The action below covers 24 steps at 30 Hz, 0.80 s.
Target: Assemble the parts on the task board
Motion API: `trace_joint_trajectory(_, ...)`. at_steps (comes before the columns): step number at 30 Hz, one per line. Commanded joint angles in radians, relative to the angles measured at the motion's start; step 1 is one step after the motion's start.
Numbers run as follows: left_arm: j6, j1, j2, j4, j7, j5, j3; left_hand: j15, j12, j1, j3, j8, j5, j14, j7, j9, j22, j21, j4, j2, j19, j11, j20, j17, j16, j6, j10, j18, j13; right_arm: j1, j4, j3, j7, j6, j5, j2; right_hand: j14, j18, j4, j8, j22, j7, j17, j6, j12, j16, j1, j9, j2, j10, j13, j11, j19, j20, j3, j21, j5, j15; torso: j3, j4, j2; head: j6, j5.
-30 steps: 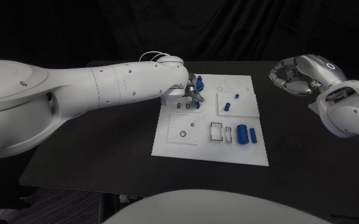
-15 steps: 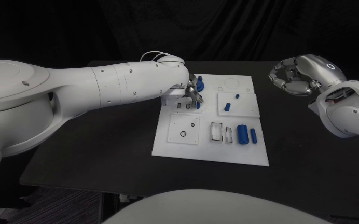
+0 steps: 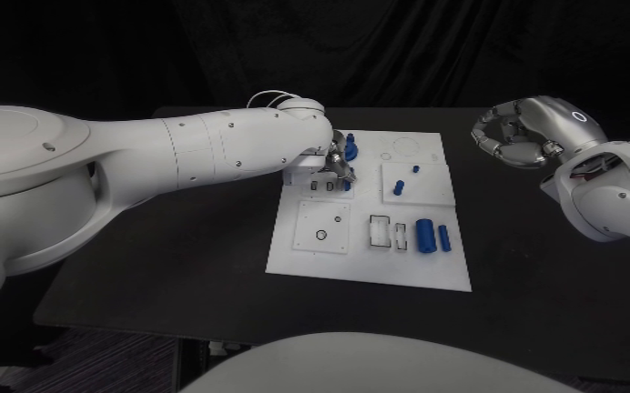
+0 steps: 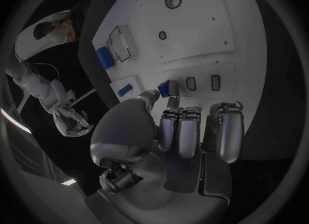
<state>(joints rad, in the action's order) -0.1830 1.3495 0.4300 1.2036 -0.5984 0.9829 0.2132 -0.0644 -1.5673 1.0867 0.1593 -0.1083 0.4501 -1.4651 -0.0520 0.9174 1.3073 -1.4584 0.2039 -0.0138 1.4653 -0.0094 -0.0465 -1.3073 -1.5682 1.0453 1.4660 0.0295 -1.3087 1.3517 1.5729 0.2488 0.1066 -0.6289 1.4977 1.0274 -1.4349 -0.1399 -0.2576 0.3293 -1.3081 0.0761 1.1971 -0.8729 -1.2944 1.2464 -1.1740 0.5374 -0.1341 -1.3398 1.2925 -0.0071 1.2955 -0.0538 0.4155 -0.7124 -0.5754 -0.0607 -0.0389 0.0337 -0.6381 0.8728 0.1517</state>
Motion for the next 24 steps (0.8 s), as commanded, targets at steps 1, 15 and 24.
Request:
trace_joint_trajectory(1,-0.015,-0.003,-0.004,-0.003,0.018,-0.003,-0.001,-0.007,-0.003,0.010,0.005,0.004,0.001,-0.106,0.001,-0.002,0.174,0.007,-0.002,-0.003,0.023,-0.010,0.005,-0.263,-0.003,0.004,0.105,0.007,-0.262,-0.003,-0.001,-0.001,0.004,-0.007,0.006,-0.001,0.002,0.003,0.006,0.007,-0.077,-0.004,0.001,-0.006,0.000,-0.003,-0.011,0.002,-0.003,0.000,0.001,-0.007,0.006,0.004,0.003,-0.001,-0.004,-0.005,-0.0007,0.0002,0.000,0.000,-0.002)
trace_joint_trajectory(15,-0.018,-0.007,-0.008,-0.011,0.023,-0.003,-0.001,-0.006,-0.003,0.017,0.045,0.010,0.033,-0.106,0.000,-0.003,0.174,0.010,-0.020,-0.003,0.022,-0.009,0.005,-0.263,-0.003,0.002,0.105,0.007,-0.262,-0.006,-0.003,-0.001,0.006,-0.004,0.006,-0.003,0.002,0.003,0.008,0.008,-0.077,-0.004,0.001,-0.006,0.001,-0.003,-0.014,0.003,-0.003,0.000,0.000,-0.007,0.007,0.004,0.004,-0.001,-0.004,-0.005,-0.0014,0.0011,-0.001,0.000,-0.004)
trace_joint_trajectory(24,-0.019,-0.007,-0.007,-0.008,0.028,-0.003,-0.001,-0.007,-0.003,0.032,0.124,0.013,0.079,-0.106,0.001,0.002,0.175,0.013,-0.064,0.014,0.021,-0.010,0.006,-0.263,-0.003,0.001,0.105,0.008,-0.262,-0.008,-0.004,-0.001,0.007,-0.004,0.006,-0.005,0.001,0.003,0.012,0.010,-0.077,-0.004,0.001,-0.008,0.001,-0.003,-0.019,0.005,-0.002,-0.001,0.000,-0.007,0.007,0.005,0.007,0.001,-0.004,-0.006,-0.0016,-0.0001,-0.001,0.000,-0.001)
